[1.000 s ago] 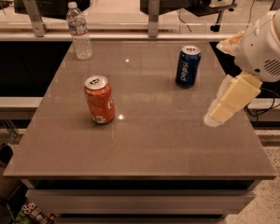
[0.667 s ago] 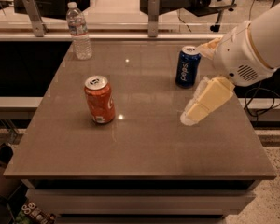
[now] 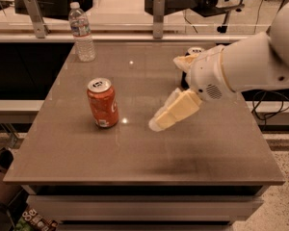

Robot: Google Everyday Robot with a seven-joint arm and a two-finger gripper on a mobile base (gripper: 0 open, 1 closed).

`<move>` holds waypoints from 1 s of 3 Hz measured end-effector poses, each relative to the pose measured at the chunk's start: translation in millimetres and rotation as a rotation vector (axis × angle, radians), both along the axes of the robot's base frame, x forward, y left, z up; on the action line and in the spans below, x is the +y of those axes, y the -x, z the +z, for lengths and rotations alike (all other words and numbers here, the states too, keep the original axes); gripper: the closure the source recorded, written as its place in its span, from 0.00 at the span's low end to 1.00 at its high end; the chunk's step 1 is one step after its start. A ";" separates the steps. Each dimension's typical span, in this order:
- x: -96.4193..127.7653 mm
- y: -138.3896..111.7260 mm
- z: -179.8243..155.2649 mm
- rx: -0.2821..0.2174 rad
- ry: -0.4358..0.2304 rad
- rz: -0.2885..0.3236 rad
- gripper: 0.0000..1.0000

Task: Move coke can near water bottle

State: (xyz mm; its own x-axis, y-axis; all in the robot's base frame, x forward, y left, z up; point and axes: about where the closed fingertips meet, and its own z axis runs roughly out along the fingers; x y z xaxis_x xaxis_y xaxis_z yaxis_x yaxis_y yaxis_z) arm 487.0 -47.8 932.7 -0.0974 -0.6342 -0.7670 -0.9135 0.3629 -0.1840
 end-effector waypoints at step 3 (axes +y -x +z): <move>42.1 -15.2 5.7 -0.077 -0.177 -0.010 0.00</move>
Offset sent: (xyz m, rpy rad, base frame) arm 0.0309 0.0583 0.0058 0.2852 -0.1100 -0.0222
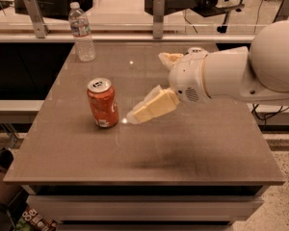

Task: Move coke can near water bottle

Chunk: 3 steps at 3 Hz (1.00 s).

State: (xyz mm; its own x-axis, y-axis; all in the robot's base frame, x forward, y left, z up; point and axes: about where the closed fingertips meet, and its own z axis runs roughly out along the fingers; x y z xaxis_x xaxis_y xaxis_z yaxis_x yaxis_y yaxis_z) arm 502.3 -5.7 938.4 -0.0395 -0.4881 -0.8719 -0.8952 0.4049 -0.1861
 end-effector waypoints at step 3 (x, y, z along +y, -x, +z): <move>38.6 -18.5 -35.1 -0.008 -0.115 0.016 0.00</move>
Offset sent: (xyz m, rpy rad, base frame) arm 0.0229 0.0347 -0.0437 0.1334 -0.0124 0.0005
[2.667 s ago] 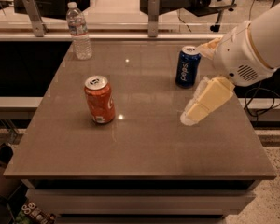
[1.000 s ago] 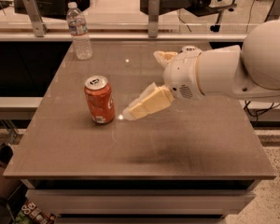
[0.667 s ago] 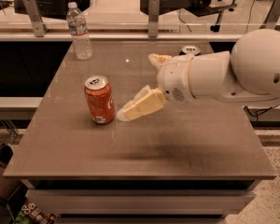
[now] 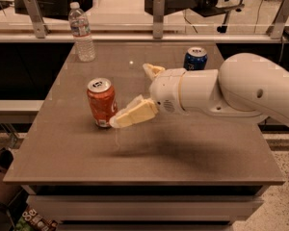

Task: Move coke can near water bottle

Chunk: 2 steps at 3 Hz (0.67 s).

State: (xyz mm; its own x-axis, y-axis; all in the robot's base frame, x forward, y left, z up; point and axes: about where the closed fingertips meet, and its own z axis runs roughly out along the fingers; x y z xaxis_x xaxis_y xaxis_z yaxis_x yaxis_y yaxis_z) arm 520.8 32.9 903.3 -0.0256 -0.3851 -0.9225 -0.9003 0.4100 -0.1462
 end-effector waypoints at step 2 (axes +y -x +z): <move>31.2 -10.8 -11.9 0.016 -0.083 0.034 0.00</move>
Offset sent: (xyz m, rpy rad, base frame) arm 0.0191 0.0433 -0.0209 0.1331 0.0323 0.0471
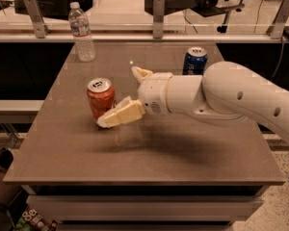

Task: Move coke can near water bottle

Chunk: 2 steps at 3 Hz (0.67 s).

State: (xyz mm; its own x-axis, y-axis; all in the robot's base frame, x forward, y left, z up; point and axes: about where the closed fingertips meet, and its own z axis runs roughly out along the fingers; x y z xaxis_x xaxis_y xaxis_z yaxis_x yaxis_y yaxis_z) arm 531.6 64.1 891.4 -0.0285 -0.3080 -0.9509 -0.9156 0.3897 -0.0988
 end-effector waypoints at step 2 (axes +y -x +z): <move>18.1 -6.7 -8.9 0.006 -0.068 0.021 0.18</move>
Offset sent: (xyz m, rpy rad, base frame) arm 0.0139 0.0238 -0.0149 0.1071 0.0074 0.0254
